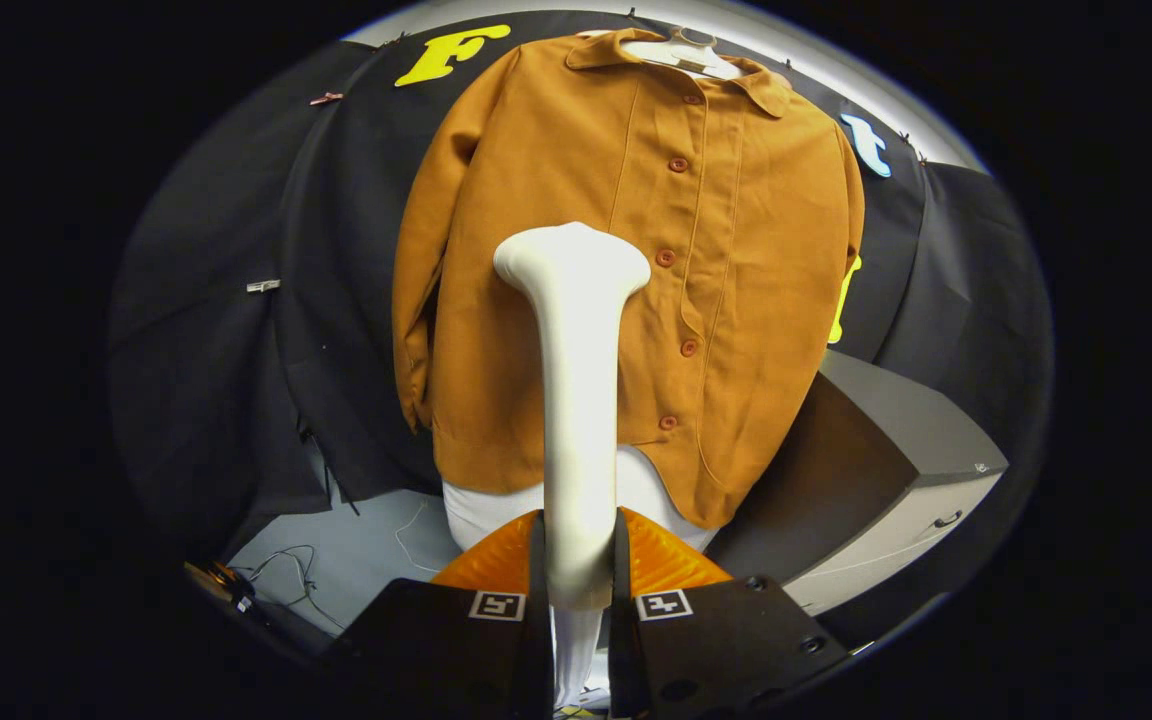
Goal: Iron the clothes twice with a garment steamer, once on the left side and once on the right side.
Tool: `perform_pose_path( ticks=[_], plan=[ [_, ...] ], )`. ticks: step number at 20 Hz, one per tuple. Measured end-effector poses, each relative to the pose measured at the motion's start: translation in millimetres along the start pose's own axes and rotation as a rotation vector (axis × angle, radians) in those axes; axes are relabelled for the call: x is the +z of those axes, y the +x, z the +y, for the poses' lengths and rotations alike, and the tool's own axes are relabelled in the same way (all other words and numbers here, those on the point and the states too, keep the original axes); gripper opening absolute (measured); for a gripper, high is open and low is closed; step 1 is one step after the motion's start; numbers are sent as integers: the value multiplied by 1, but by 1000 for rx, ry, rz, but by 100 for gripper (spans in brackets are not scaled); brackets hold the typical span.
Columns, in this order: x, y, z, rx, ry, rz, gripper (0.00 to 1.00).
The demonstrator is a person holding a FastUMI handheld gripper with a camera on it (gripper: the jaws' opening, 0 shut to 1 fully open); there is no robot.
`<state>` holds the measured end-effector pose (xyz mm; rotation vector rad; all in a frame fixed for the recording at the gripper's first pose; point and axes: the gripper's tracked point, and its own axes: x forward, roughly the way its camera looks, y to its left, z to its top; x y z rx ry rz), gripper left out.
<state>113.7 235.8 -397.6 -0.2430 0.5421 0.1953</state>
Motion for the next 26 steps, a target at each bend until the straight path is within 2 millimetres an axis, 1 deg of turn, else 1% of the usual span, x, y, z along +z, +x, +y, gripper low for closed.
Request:
perform_pose_path(
  ticks=[2, 6, 10, 14, 21, 23, 26],
  plan=[
    [-1, -9, -4, -2, 12, -7, 26],
    [5, -30, -17, -11, 41, -40, 25],
    [19, -54, -37, -21, 64, -84, 25],
    [43, -82, -58, -36, 88, -140, 25],
    [103, -135, -99, -80, 162, -269, 25],
    [121, -154, -108, -94, 170, -312, 25],
    [140, -179, -118, -110, 176, -355, 25]
  ],
)
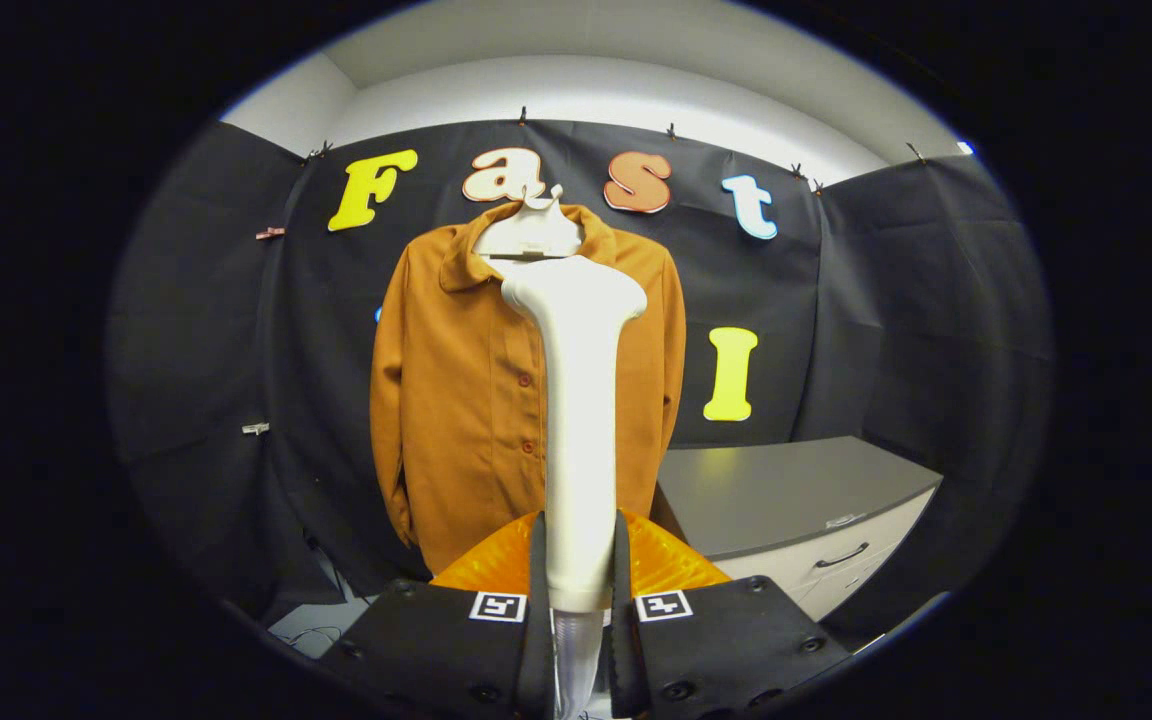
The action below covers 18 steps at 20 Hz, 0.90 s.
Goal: Iron the clothes twice with a garment steamer, once on the left side and once on the right side.
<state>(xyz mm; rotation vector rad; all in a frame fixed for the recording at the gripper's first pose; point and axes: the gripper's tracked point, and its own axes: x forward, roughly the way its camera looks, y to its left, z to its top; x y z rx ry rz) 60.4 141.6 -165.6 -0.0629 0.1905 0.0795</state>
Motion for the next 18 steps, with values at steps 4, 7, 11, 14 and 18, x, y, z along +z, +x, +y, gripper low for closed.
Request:
perform_pose_path(
  ticks=[4, 7, 11, 14, 18],
  plan=[
    [30, -16, -11, -21, 12, -45, 25],
    [50, -29, -21, -26, 21, -68, 25],
    [65, -37, -38, -40, 29, -104, 25],
    [82, -46, -54, -48, 30, -127, 25],
    [99, -55, -71, -46, 6, -161, 25]
  ],
)
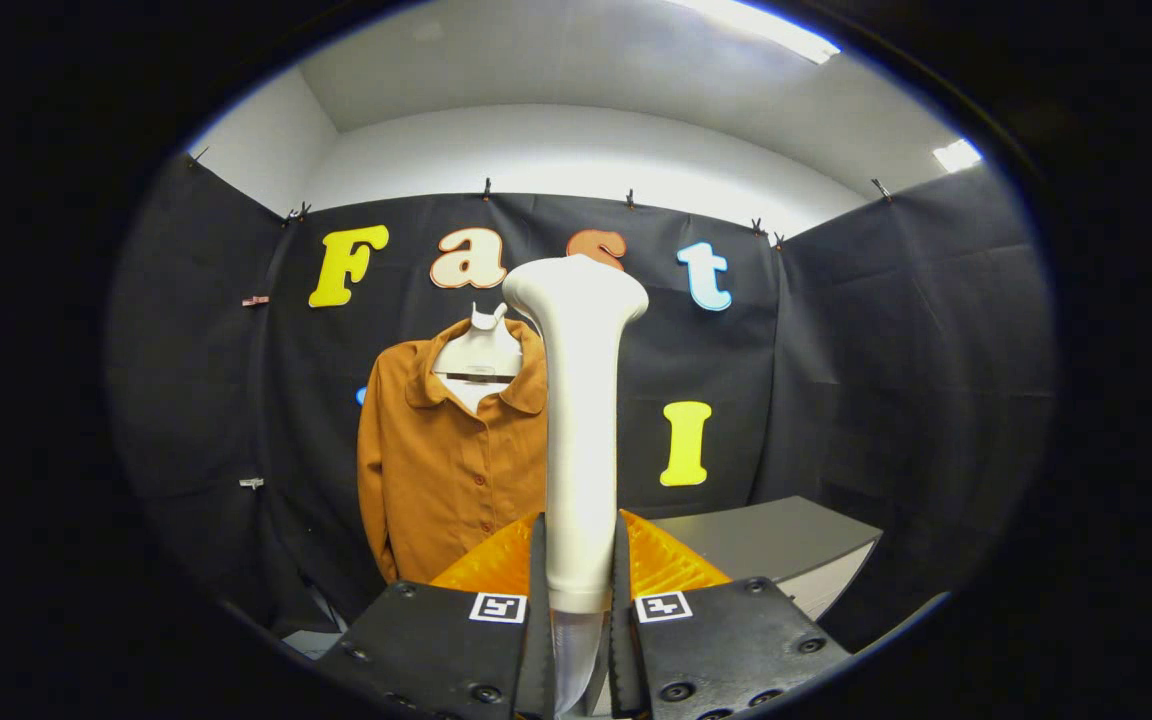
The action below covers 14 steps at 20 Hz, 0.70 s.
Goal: Iron the clothes twice with a garment steamer, once on the left side and once on the right side.
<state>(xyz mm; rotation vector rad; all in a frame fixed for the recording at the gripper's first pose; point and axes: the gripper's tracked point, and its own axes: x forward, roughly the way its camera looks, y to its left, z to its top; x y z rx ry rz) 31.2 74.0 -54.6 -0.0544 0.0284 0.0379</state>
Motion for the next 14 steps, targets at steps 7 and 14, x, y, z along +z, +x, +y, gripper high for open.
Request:
perform_pose_path(
  ticks=[7, 14],
  plan=[
    [2, 2, -17, 3, 18, -12, 25],
    [5, 4, -25, 14, 27, -20, 25]
  ],
)
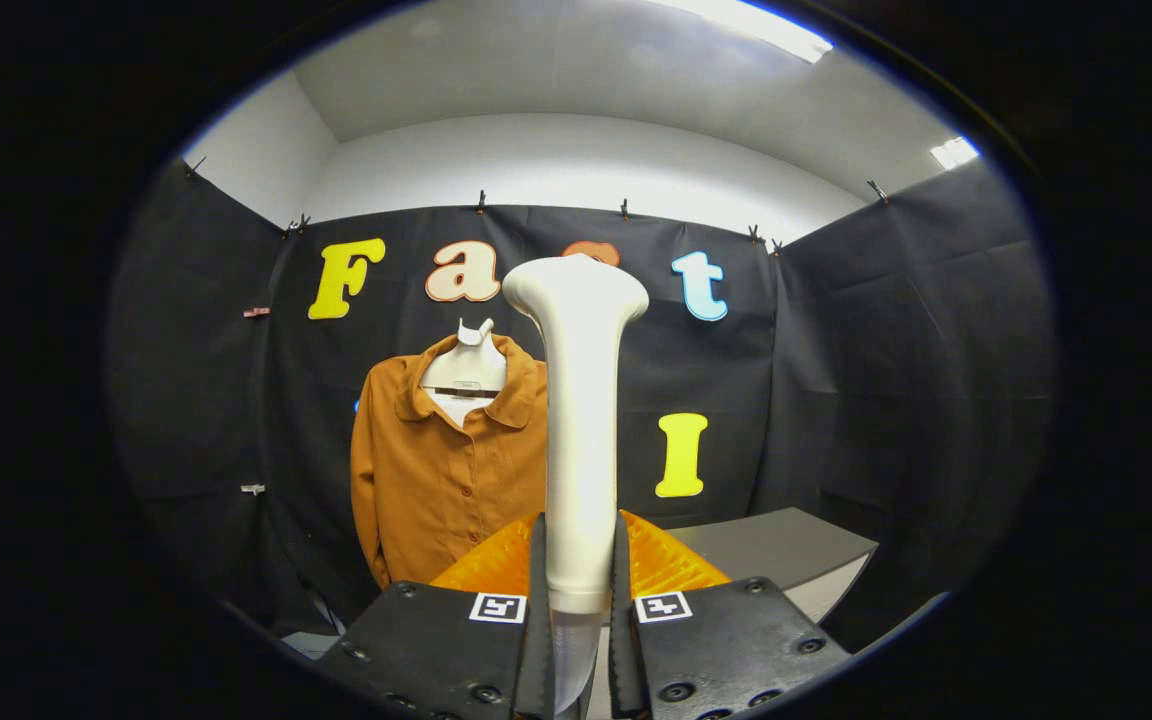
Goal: Iron the clothes twice with a garment steamer, once on the left side and once on the right side.
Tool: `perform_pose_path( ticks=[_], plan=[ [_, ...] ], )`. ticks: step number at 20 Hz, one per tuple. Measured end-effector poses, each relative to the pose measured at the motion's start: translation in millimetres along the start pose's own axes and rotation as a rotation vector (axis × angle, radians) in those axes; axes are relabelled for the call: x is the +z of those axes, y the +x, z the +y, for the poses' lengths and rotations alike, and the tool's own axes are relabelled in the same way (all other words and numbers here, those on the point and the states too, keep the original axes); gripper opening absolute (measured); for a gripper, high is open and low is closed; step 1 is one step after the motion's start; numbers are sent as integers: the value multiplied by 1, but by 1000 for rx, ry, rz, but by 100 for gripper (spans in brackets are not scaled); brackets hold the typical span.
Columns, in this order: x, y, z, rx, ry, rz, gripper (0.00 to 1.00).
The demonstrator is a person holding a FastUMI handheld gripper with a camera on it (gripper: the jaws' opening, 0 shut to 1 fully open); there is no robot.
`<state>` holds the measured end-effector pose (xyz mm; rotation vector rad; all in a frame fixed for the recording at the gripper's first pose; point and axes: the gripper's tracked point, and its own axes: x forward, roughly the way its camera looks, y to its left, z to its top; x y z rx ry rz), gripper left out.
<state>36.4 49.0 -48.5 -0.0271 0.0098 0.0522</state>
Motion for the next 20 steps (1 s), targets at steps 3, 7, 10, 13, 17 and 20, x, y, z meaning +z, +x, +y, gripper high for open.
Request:
perform_pose_path(
  ticks=[3, 7, 10, 13, 17, 20],
  plan=[
    [1, 1, -4, -4, 2, -2, 25],
    [2, 0, -6, -2, 3, -4, 25],
    [3, -1, -7, -2, 3, -5, 25],
    [3, -3, -7, -1, 5, -5, 25],
    [2, -4, -6, 1, 12, -3, 25],
    [3, -5, -6, 1, 12, -10, 25]
  ],
)
